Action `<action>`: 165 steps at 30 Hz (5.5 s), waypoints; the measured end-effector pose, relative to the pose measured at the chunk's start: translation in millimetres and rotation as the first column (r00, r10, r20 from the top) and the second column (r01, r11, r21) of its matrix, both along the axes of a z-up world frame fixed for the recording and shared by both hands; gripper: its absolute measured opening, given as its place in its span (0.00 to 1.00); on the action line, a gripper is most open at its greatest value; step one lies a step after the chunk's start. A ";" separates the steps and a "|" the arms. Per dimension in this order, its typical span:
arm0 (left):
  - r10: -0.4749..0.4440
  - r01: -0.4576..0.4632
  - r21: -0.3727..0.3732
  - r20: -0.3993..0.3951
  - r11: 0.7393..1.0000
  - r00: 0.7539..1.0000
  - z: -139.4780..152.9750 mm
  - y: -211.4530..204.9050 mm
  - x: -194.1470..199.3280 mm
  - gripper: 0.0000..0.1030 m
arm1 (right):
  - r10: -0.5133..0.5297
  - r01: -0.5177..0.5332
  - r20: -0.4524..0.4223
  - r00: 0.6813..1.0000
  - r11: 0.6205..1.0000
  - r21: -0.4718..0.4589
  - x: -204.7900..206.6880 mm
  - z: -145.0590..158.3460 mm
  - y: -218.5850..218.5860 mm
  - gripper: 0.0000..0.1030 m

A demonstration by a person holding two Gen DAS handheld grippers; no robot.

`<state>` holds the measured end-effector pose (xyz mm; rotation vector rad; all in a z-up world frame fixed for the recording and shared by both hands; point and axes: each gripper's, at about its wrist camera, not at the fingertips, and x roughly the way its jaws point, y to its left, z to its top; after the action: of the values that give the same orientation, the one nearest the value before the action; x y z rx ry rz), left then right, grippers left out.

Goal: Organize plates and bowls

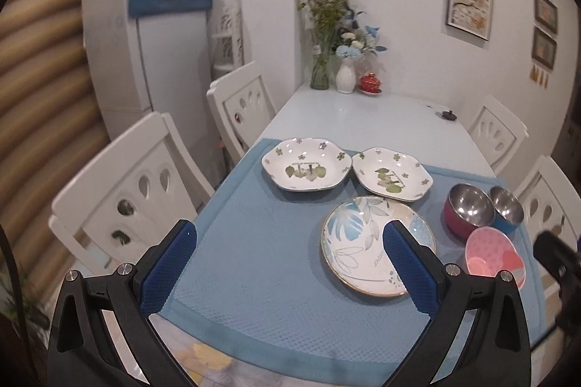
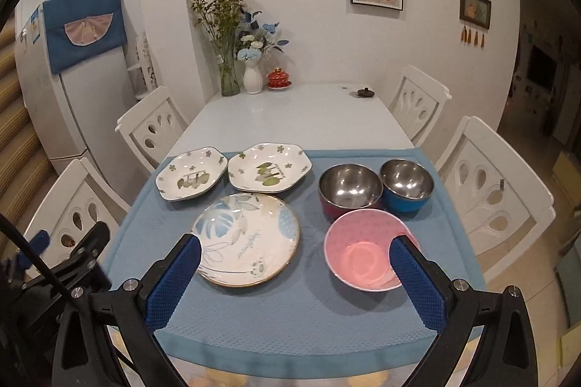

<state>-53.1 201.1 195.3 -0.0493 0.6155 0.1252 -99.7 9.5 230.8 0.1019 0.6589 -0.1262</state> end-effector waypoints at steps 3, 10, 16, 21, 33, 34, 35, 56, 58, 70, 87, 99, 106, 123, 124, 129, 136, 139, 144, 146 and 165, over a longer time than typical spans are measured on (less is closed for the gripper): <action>-0.003 0.002 -0.019 -0.033 1.000 0.999 -7.0 5.5 9.1 0.99 | -0.004 0.004 -0.016 1.000 1.000 -0.011 3.4 -3.6 8.6 1.00; -0.046 0.037 -0.080 -0.108 0.996 0.993 -24.3 5.9 23.4 0.99 | -0.029 0.031 -0.108 0.994 0.999 0.021 9.9 -22.8 12.8 1.00; -0.091 0.076 -0.095 -0.161 0.993 0.983 -36.7 7.9 30.3 0.99 | -0.064 0.069 -0.150 0.987 0.997 0.026 12.2 -34.8 11.7 1.00; -0.097 0.085 -0.074 -0.196 0.994 0.976 -44.0 14.4 36.0 0.99 | -0.092 0.101 -0.198 0.976 0.994 0.034 17.5 -47.9 8.2 1.00; -0.100 0.083 -0.083 -0.233 0.993 0.967 -52.8 30.8 47.4 0.99 | -0.102 0.115 -0.256 0.961 0.993 0.033 23.1 -63.3 14.5 1.00; -0.104 0.085 -0.087 -0.236 0.993 0.966 -53.1 31.6 48.7 0.99 | -0.103 0.115 -0.256 0.961 0.993 0.030 22.9 -63.6 14.3 1.00; -0.107 0.088 -0.090 -0.237 0.992 0.966 -53.3 31.9 49.3 0.99 | -0.105 0.116 -0.256 0.961 0.993 0.029 22.9 -63.8 14.0 1.00; -0.144 0.122 -0.101 -0.250 0.987 0.957 -58.4 31.3 67.0 0.99 | -0.115 0.133 -0.285 0.951 0.990 0.043 35.5 -71.6 20.1 1.00; -0.146 0.124 -0.102 -0.254 0.987 0.956 -59.6 31.7 68.6 0.99 | -0.115 0.133 -0.289 0.951 0.990 0.044 36.6 -72.7 19.9 1.00; -0.172 0.150 -0.101 -0.264 0.983 0.949 -63.5 23.8 79.0 0.99 | -0.123 0.145 -0.307 0.944 0.988 0.047 44.0 -77.7 18.9 1.00; -0.163 0.142 -0.093 -0.284 0.985 0.945 -72.0 25.4 108.5 0.99 | -0.083 0.126 -0.376 0.923 0.988 0.092 76.4 -98.7 23.5 1.00; -0.131 0.129 -0.026 -0.317 0.991 0.939 -92.5 33.8 150.4 0.99 | -0.062 0.146 -0.453 0.890 0.977 0.153 115.0 -126.6 15.7 1.00; -0.102 0.102 -0.017 -0.336 0.995 0.936 -105.8 43.6 178.2 0.99 | -0.014 0.179 -0.544 0.839 0.951 0.252 139.0 -158.5 15.5 1.00; -0.324 0.315 -0.093 -0.428 0.945 0.844 -150.3 14.0 228.7 0.99 | -0.022 0.252 -0.590 0.807 0.917 0.310 170.7 -204.9 4.7 0.84; -0.343 0.333 -0.103 -0.436 0.937 0.832 -154.3 10.6 232.0 0.99 | -0.020 0.256 -0.588 0.808 0.912 0.320 171.4 -207.4 3.8 0.83; -0.444 0.422 -0.162 -0.483 0.892 0.755 -173.3 -4.7 243.1 0.77 | -0.031 0.244 -0.550 0.834 0.916 0.318 176.1 -209.7 3.7 0.77; -0.529 0.466 -0.253 -0.464 0.848 0.711 -181.2 -12.6 251.4 0.44 | -0.053 0.227 -0.491 0.870 0.926 0.303 183.9 -209.6 -1.3 0.65; -0.561 0.496 -0.265 -0.456 0.827 0.691 -182.1 -17.8 254.3 0.43 | -0.042 0.202 -0.472 0.881 0.934 0.295 183.8 -210.2 -2.1 0.65; -0.642 0.592 -0.263 -0.425 0.762 0.638 -182.2 -31.7 251.4 0.43 | 0.013 0.126 -0.443 0.897 0.950 0.284 183.8 -210.3 -2.7 0.65; -0.662 0.640 -0.215 -0.419 0.737 0.621 -181.8 -41.1 245.7 0.43 | 0.053 0.075 -0.433 0.900 0.959 0.273 185.2 -210.6 -1.3 0.65; -0.546 0.508 -0.207 -0.400 0.836 0.736 -171.9 23.5 209.0 0.31 | 0.246 -0.149 -0.457 0.855 0.960 0.238 178.5 -202.7 42.4 0.62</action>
<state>155.8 224.6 23.4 0.0795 1.0763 -0.4644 78.8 51.9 28.2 0.1930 1.1810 0.1210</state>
